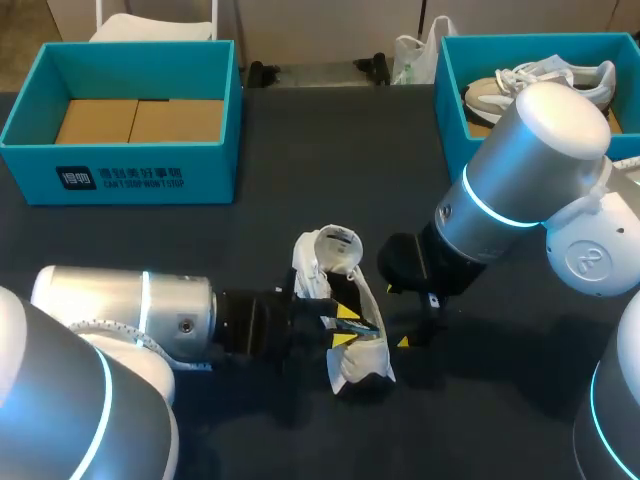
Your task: Take the shoe out of the shoebox, open the shoe tongue, remove and reinsert the insole, then place the shoe into the shoebox
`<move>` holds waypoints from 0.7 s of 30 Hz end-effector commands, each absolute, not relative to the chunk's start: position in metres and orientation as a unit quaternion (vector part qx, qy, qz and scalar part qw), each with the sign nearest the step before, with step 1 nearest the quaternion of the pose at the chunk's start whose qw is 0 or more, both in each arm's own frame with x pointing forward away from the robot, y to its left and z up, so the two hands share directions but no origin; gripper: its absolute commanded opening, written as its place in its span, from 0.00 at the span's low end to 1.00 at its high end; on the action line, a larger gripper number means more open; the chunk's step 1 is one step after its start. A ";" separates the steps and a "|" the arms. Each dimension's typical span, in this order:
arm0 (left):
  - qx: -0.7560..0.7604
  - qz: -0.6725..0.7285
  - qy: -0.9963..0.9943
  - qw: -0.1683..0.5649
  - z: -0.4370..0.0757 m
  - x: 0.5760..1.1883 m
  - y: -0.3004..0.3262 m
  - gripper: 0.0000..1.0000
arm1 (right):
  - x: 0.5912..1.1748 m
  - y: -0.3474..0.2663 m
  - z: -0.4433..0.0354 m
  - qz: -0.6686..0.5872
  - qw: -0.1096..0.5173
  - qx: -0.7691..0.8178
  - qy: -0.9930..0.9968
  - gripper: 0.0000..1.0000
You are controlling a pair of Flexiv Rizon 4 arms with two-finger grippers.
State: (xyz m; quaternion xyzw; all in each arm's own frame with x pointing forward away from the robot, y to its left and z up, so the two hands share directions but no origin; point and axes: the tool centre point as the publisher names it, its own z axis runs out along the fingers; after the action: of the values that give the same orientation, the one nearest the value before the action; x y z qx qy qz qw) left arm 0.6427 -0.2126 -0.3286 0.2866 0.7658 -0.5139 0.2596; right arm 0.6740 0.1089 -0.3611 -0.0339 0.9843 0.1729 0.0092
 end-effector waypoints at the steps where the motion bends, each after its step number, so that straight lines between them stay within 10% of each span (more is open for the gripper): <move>1: 0.313 -0.495 0.778 0.225 -0.326 0.643 -0.209 0.24 | 0.673 0.110 -0.362 0.172 0.011 -0.033 0.984 1.00; 21: 0.408 -0.407 0.806 0.133 -0.311 0.638 -0.161 0.28 | 0.673 -0.002 -0.322 0.135 -0.013 -0.012 0.991 1.00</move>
State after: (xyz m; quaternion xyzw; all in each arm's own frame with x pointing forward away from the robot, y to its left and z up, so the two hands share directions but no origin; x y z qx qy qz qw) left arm 0.6385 -0.1750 -0.3263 0.3755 0.7938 -0.4365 0.1959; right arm 0.6791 0.0154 -0.3442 -0.0118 0.9911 0.1316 -0.0153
